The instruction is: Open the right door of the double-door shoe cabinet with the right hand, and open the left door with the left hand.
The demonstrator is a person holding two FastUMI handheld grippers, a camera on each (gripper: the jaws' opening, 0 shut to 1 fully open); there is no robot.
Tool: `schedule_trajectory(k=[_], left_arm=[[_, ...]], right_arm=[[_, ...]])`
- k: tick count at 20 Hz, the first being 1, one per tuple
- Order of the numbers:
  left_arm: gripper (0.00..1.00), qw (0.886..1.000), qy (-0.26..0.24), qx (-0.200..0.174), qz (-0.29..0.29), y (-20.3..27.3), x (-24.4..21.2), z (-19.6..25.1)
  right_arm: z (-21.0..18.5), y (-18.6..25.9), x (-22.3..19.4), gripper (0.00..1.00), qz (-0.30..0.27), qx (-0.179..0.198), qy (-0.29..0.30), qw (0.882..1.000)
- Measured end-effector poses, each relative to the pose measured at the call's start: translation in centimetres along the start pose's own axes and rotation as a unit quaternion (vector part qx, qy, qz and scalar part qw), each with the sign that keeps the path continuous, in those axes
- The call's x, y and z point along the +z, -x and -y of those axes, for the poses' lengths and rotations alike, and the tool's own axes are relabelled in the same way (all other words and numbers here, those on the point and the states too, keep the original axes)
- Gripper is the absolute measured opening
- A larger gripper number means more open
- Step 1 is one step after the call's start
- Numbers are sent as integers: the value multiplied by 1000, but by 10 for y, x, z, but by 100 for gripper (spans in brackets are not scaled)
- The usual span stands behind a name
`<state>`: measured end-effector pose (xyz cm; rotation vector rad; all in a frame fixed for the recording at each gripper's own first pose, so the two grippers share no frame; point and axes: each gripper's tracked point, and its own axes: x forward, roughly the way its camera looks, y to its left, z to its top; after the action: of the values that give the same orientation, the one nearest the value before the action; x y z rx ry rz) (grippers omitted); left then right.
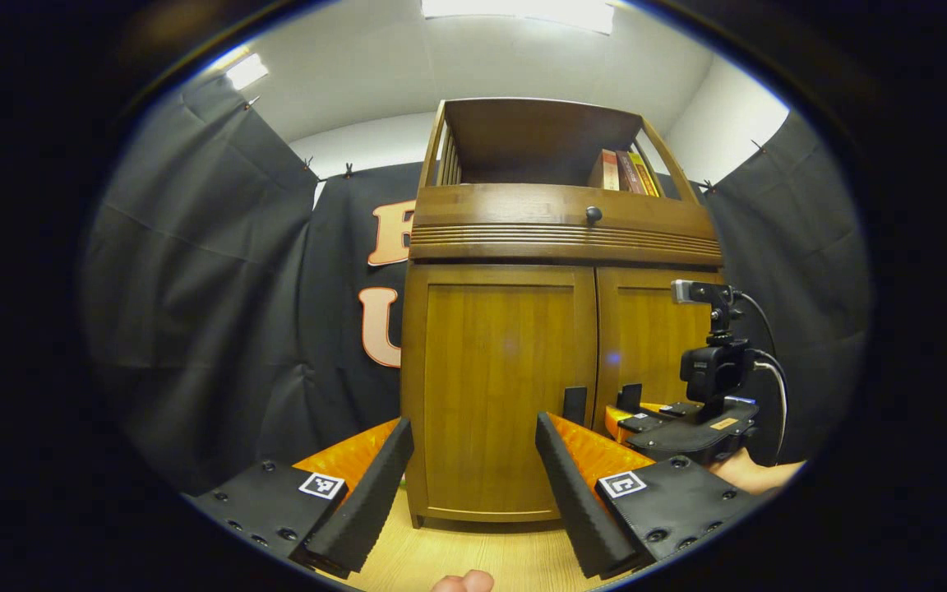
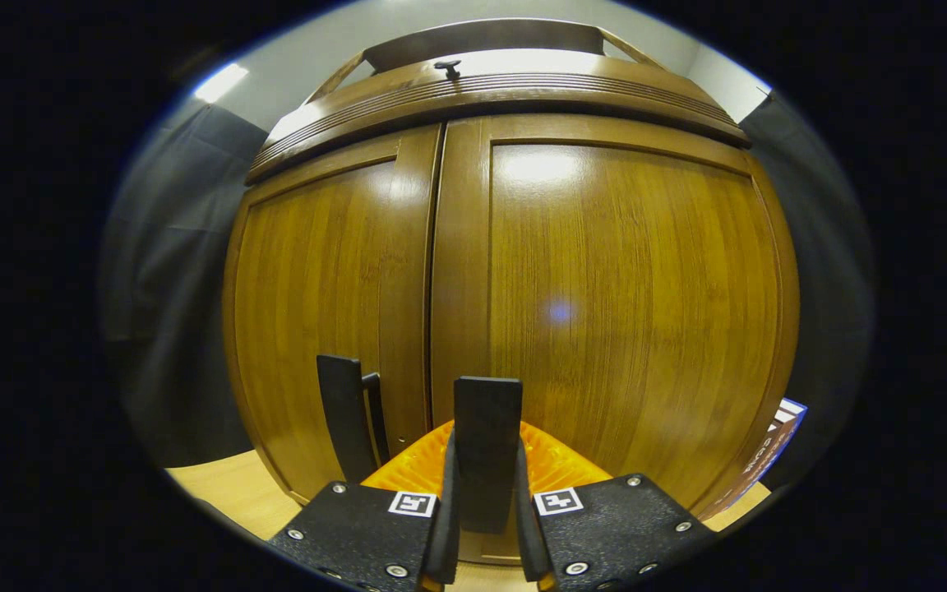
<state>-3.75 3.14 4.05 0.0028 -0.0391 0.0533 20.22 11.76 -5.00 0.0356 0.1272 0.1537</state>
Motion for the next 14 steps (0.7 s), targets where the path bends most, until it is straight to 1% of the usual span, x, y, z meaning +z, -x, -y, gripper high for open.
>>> schedule_trajectory(k=[1,3,5,8,10,11,12,13,14], left_arm=[[94,1000,0,-1,1,1,1,2],[96,1000,1,-2,0,3,2,6],[96,1000,3,-2,3,7,5,9],[96,1000,4,-2,4,10,7,10],[96,1000,9,-2,-2,14,0,10],[96,1000,12,0,-5,14,-2,10],[99,1000,14,2,-7,15,-4,8],[96,1000,16,3,-8,16,-5,9],[96,1000,17,5,-8,15,-6,7]], right_arm=[[-1,1,-1,29,-4,8,-11,1000],[-1,7,-2,28,-5,21,-22,1000],[-3,13,-2,28,-7,29,-16,999],[-4,36,-5,28,-15,43,-19,999],[-3,53,-5,28,-19,51,-25,998],[-2,60,-5,28,-19,53,-26,998],[0,69,-6,28,-16,53,-27,998],[2,79,-5,28,-14,54,-27,998],[4,87,-6,28,-14,53,-29,998]])
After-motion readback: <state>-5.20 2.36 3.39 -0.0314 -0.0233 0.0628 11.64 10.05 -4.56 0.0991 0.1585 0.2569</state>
